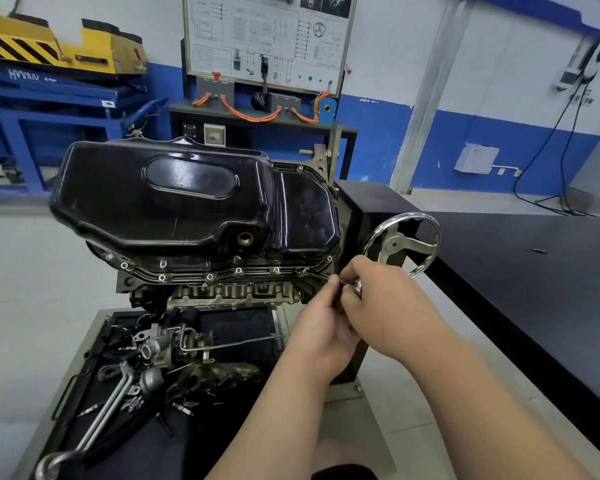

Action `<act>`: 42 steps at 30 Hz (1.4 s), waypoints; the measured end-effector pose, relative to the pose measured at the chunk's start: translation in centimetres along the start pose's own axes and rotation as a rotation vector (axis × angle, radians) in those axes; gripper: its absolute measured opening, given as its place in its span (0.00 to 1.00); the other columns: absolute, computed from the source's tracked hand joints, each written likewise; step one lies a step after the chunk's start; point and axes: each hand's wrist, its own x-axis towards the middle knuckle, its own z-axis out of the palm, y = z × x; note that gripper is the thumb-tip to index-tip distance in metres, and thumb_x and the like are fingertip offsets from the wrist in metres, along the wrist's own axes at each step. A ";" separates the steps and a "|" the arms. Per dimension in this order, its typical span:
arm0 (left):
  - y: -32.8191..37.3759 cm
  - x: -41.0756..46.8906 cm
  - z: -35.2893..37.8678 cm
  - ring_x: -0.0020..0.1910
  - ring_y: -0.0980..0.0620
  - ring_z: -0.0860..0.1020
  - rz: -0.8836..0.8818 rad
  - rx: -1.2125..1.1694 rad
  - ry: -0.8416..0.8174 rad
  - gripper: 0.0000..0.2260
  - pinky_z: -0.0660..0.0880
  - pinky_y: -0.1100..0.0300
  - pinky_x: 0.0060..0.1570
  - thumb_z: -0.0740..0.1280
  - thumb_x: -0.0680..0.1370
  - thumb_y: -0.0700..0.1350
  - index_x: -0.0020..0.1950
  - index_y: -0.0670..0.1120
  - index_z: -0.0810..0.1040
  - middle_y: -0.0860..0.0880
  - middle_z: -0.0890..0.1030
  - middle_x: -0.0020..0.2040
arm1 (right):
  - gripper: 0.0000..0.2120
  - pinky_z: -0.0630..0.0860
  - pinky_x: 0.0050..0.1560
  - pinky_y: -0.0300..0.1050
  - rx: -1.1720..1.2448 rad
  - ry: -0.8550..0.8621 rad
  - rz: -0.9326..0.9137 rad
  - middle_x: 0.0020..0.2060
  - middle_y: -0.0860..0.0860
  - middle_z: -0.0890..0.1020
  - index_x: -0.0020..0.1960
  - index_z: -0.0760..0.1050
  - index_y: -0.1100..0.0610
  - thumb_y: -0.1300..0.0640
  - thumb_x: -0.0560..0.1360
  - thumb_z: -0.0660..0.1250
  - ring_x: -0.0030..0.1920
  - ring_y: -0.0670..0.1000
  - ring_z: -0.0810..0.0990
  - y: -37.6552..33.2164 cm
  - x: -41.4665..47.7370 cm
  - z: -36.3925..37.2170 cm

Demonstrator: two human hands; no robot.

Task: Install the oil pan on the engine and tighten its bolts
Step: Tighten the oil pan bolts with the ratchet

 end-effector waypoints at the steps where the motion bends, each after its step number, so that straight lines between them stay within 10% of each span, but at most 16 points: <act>1: -0.1 0.0 0.0 0.65 0.45 0.75 -0.003 -0.006 0.011 0.19 0.65 0.49 0.70 0.54 0.83 0.50 0.68 0.42 0.74 0.40 0.78 0.63 | 0.08 0.71 0.43 0.43 -0.007 -0.011 0.000 0.43 0.49 0.76 0.55 0.72 0.49 0.53 0.77 0.58 0.43 0.50 0.73 0.0 0.1 0.0; 38: 0.3 0.8 0.6 0.68 0.43 0.71 -0.013 -0.227 -0.050 0.20 0.61 0.49 0.72 0.56 0.82 0.51 0.70 0.41 0.71 0.40 0.74 0.67 | 0.11 0.66 0.41 0.42 0.011 -0.045 -0.004 0.43 0.46 0.72 0.57 0.66 0.49 0.53 0.76 0.61 0.42 0.48 0.70 -1.0 0.6 -1.8; 42: 0.4 1.4 1.2 0.61 0.43 0.77 0.001 -0.207 0.018 0.19 0.70 0.50 0.64 0.60 0.80 0.53 0.62 0.40 0.77 0.40 0.79 0.60 | 0.15 0.65 0.30 0.42 -0.062 -0.055 0.104 0.35 0.48 0.78 0.42 0.72 0.53 0.41 0.72 0.64 0.35 0.49 0.75 -0.6 0.6 -3.2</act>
